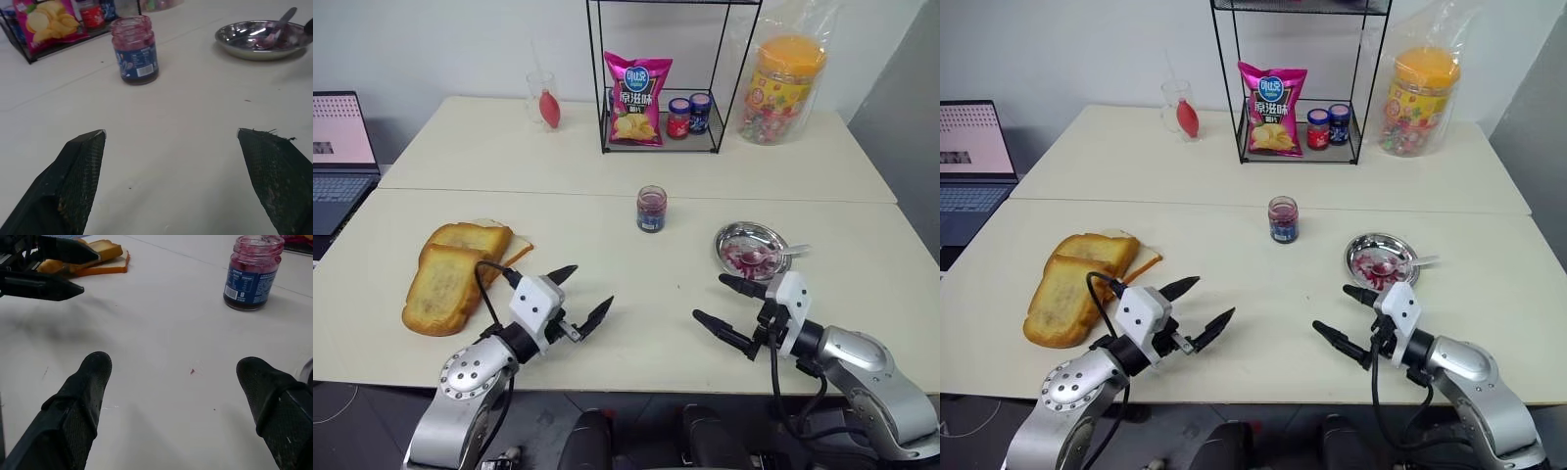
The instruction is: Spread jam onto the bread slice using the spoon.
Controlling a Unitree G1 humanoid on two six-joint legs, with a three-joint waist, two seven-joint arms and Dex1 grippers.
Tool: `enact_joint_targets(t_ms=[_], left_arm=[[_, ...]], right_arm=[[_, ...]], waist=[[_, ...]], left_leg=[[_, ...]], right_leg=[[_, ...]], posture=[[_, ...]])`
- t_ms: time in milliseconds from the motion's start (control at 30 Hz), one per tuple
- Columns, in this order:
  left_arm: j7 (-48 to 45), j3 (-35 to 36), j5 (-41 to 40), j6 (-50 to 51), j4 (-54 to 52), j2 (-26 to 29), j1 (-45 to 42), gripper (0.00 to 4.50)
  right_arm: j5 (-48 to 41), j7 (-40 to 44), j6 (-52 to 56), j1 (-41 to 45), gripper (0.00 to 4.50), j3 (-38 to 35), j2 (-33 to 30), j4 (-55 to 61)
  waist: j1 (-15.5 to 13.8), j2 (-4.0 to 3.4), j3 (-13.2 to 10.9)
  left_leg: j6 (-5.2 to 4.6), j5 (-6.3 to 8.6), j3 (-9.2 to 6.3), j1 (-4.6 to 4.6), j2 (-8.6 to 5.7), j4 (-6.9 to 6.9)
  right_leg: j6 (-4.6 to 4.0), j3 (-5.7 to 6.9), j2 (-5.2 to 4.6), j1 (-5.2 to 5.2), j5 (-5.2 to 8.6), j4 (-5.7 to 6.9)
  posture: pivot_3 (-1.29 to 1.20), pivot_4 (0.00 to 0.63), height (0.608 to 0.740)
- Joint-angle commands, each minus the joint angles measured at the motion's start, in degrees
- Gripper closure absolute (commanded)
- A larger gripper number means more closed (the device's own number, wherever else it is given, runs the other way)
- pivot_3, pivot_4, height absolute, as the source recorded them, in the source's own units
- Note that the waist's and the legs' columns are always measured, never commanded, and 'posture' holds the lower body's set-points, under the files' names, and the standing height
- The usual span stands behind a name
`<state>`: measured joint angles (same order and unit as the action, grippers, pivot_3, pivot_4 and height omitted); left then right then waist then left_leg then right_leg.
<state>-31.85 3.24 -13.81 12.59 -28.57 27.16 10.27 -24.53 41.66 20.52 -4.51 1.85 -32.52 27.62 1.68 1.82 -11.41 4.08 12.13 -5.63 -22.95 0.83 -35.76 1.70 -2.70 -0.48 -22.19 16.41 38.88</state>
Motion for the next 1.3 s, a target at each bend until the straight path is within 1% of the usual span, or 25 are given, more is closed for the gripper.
enact_joint_targets(t_ms=[33,200,367,467,533,600,633,733,867,1000,1067,1133,1233,1300], left_arm=[[0.7,1.3,0.4,-2.4,-1.1,-0.4,1.0,0.0],[2.0,2.5,1.3,-4.2,-0.9,-0.7,2.0,0.0],[5.4,6.3,2.0,-4.9,-2.7,-1.6,4.1,0.0],[9.7,10.7,3.5,-6.1,-5.3,-3.5,6.6,0.0],[12.6,15.0,3.3,-6.3,-7.2,-5.3,8.9,0.0],[13.7,17.0,2.9,-5.8,-8.2,-6.2,10.0,0.0],[14.0,18.0,2.1,-5.1,-8.3,-6.5,10.3,0.0],[15.7,25.4,-0.9,-1.7,-5.0,-6.4,11.4,0.0],[16.7,30.5,-4.1,1.5,-2.7,-5.7,10.3,0.0],[15.9,36.6,-11.6,6.6,2.3,-3.5,7.3,0.0],[14.2,37.2,-13.7,8.7,4.5,-1.6,6.1,0.0],[12.0,35.7,-13.8,9.2,5.3,0.4,5.7,0.0],[7.0,30.9,-12.4,8.4,3.5,3.1,7.1,0.0],[6.3,29.6,-12.0,9.3,3.5,3.8,7.4,0.0]], right_arm=[[0.1,0.7,-1.2,1.4,0.03,0.1,0.0,1.6],[0.6,1.6,-1.8,2.7,0.03,0.8,0.3,0.3],[1.0,2.9,-2.4,4.4,0.03,2.2,0.4,-0.4],[-0.7,4.1,-0.8,6.7,0.03,2.8,0.4,0.4],[-1.7,4.8,0.4,8.9,0.03,3.4,0.7,0.5],[-2.0,5.2,0.9,9.9,0.03,3.8,0.8,0.3],[-2.1,5.3,1.1,10.3,0.03,4.1,0.8,0.1],[-2.2,7.5,1.4,13.9,0.03,6.6,1.2,-1.8],[-1.8,8.5,1.2,16.9,0.03,7.6,1.9,-3.8],[-1.2,8.7,0.6,18.6,0.03,8.4,2.8,-5.0],[-1.1,8.6,0.7,18.8,0.03,8.6,3.1,-5.2],[-0.9,8.7,0.5,18.8,0.03,8.8,3.2,-5.1],[-0.5,8.6,0.3,18.3,0.03,8.8,3.0,-4.9],[-0.3,8.2,0.3,17.9,0.03,8.5,3.0,-4.6]], waist=[[0.0,0.0,0.0],[0.0,0.0,0.0],[0.1,0.0,0.0],[0.2,0.0,0.0],[0.0,0.0,0.0],[0.0,0.01,0.0],[0.0,0.01,0.0],[0.0,0.02,0.0],[0.0,0.04,0.0],[-0.1,0.06,0.0],[-0.1,0.06,0.0],[-0.1,0.06,0.0],[-0.1,0.06,0.0],[0.0,0.06,0.0]], left_leg=[[0.0,0.0,0.0,-0.01,0.0,0.0],[0.0,0.0,-0.01,0.0,0.0,0.0],[0.0,0.0,0.02,0.0,0.01,0.0],[0.0,0.0,0.02,0.0,0.02,0.02],[0.0,0.0,0.02,0.0,0.03,0.02],[0.01,0.01,0.07,0.01,0.06,0.01],[0.01,0.01,0.04,0.01,0.05,0.0],[0.01,0.01,-0.01,0.01,0.03,0.0],[0.01,0.01,0.0,0.02,0.02,-0.01],[0.01,0.01,-0.04,0.0,0.01,-0.01],[0.01,0.01,-0.06,0.0,0.02,0.0],[0.02,0.01,-0.05,0.0,0.01,0.02],[0.04,0.02,-0.02,-0.01,0.01,0.02],[0.05,0.03,0.03,0.0,0.01,0.01]], right_leg=[[0.0,0.0,0.0,0.0,0.0,-0.01],[0.0,0.01,0.0,0.0,0.0,0.0],[0.0,0.0,0.0,-0.01,0.0,0.0],[0.0,0.0,0.0,-0.02,0.0,-0.01],[0.0,0.01,0.0,-0.02,0.0,-0.01],[0.0,0.0,-0.01,-0.03,0.0,-0.01],[-0.01,0.02,-0.02,-0.01,0.0,-0.01],[-0.01,0.06,-0.02,-0.02,0.0,-0.01],[-0.01,0.06,-0.02,-0.02,0.0,-0.01],[-0.01,0.11,-0.02,-0.03,0.0,-0.02],[-0.02,0.13,-0.02,-0.02,0.01,-0.01],[-0.02,0.13,-0.02,-0.03,0.01,-0.01],[-0.02,0.11,-0.02,-0.03,0.01,-0.02],[-0.02,0.07,-0.05,-0.03,0.01,-0.03]], posture=[[0.0,0.15,0.74],[0.0,0.15,0.74],[0.0,0.15,0.74],[0.0,0.15,0.74],[0.0,0.15,0.74],[0.0,0.15,0.74],[0.0,0.15,0.74],[0.0,0.15,0.74],[0.0,0.15,0.74],[0.0,0.15,0.74],[0.0,0.15,0.74],[0.0,0.15,0.74],[0.0,0.15,0.74],[0.0,0.15,0.74]])
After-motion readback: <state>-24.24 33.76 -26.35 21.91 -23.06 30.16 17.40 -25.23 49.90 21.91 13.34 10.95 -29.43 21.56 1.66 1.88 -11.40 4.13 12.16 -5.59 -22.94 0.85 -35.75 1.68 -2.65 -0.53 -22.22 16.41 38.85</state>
